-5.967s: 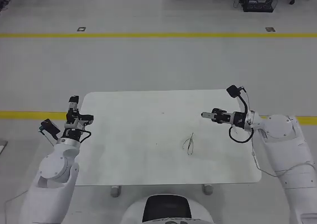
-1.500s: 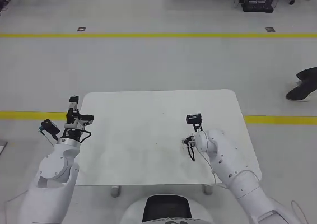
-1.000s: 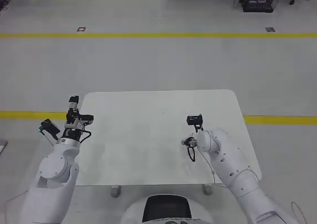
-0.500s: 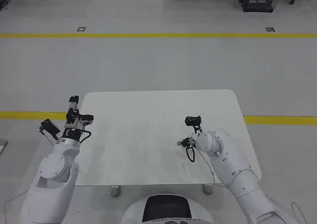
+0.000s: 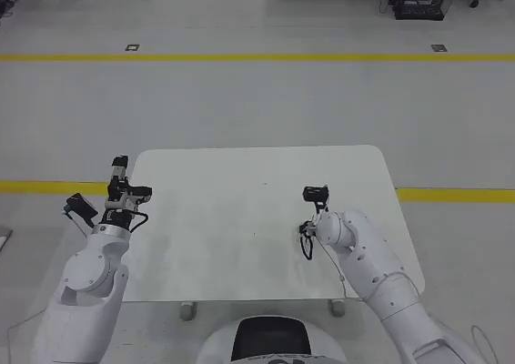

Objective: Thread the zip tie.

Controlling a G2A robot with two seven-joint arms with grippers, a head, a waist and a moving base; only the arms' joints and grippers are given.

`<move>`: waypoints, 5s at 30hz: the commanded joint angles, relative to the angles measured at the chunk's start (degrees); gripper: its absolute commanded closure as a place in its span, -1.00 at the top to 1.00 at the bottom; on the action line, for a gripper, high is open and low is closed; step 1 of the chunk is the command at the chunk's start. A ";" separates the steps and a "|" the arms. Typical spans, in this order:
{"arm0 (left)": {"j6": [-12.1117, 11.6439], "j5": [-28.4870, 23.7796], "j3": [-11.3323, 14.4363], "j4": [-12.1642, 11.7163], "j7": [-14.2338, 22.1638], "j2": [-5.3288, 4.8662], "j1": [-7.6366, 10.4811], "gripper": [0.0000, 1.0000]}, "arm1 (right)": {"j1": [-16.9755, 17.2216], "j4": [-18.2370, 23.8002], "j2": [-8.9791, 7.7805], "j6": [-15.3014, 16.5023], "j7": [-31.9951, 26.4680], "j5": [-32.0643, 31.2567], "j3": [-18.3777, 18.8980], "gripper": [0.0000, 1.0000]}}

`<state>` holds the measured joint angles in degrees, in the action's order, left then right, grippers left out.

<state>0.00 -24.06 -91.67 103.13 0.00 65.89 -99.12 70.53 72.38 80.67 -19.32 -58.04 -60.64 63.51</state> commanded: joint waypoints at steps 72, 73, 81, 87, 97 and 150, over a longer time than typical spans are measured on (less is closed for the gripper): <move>0.00 0.00 0.00 0.00 0.00 0.00 0.00 1.00 | -2.59 -9.98 1.48 -0.16 9.71 2.10 -4.15 -1.00; 0.00 0.00 0.00 0.00 0.00 0.00 0.00 1.00 | -2.16 -9.09 1.35 -0.16 9.39 1.87 -3.93 -1.00; 0.00 0.00 0.00 0.00 0.00 0.00 0.00 1.00 | 1.43 -2.04 0.18 0.41 6.84 0.08 -1.73 -1.00; 0.00 0.00 0.00 0.00 0.00 0.00 0.00 1.00 | 4.32 3.12 -0.85 2.11 5.29 0.19 1.23 -1.00; 0.00 0.00 0.00 0.00 0.00 0.00 0.00 1.00 | 9.53 11.52 -2.93 8.12 1.96 5.07 9.45 -1.00; 0.00 0.00 0.00 0.00 0.00 0.00 0.00 1.00 | -12.92 -35.37 -4.01 -0.16 -21.60 69.53 20.82 -1.00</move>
<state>0.00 -24.06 -91.67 103.13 0.00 65.89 -99.12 59.51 41.09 76.62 -19.47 -79.66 7.45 85.14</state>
